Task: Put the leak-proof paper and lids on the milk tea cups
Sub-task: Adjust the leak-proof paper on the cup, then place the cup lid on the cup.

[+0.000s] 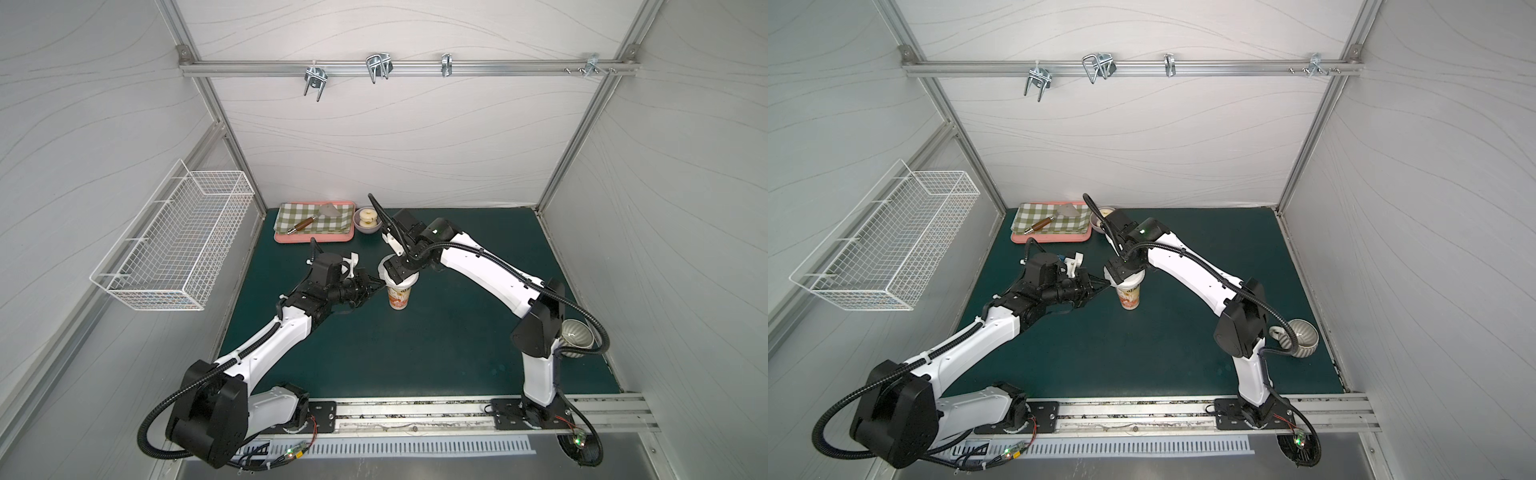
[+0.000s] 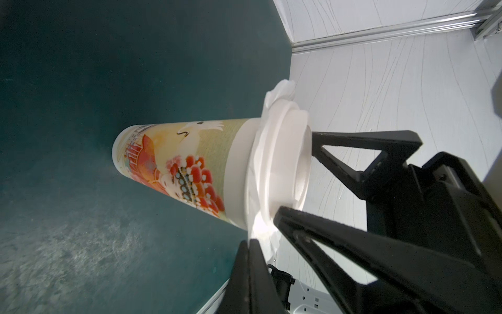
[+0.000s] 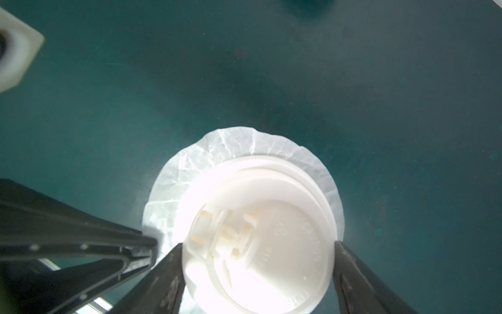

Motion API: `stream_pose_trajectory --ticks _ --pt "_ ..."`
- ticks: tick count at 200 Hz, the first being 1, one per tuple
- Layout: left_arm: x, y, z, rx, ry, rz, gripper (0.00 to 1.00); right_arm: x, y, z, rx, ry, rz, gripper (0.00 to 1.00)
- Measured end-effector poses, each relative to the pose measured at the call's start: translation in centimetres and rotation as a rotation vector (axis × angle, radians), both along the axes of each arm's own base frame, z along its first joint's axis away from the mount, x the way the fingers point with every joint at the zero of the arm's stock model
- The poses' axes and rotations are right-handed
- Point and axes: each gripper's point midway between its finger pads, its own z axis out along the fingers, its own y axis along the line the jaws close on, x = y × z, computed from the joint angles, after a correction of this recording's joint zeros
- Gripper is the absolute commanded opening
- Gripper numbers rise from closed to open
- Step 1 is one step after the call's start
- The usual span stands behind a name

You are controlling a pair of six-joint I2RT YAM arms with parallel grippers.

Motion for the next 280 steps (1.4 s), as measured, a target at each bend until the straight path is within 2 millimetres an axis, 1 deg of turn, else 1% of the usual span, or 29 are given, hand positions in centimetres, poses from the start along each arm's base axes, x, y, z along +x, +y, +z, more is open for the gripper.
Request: stream_pose_trajectory --ticks 65,176,245,280 --pt "-0.25 0.07 -0.32 0.007 0.009 -0.004 0.0 -0.02 0.22 0.4 0.006 -0.009 0.003 0.82" --pt "-0.31 0.06 -0.39 0.007 0.013 -0.006 0.0 -0.32 0.44 0.39 0.006 -0.008 0.011 0.82" --pt "-0.33 0.07 -0.43 0.008 0.014 -0.006 0.0 -0.64 0.23 -0.48 -0.009 0.012 0.013 0.82" --pt "-0.33 0.07 -0.43 0.008 0.014 -0.006 0.0 -0.66 0.22 -0.53 -0.01 0.014 0.014 0.82"
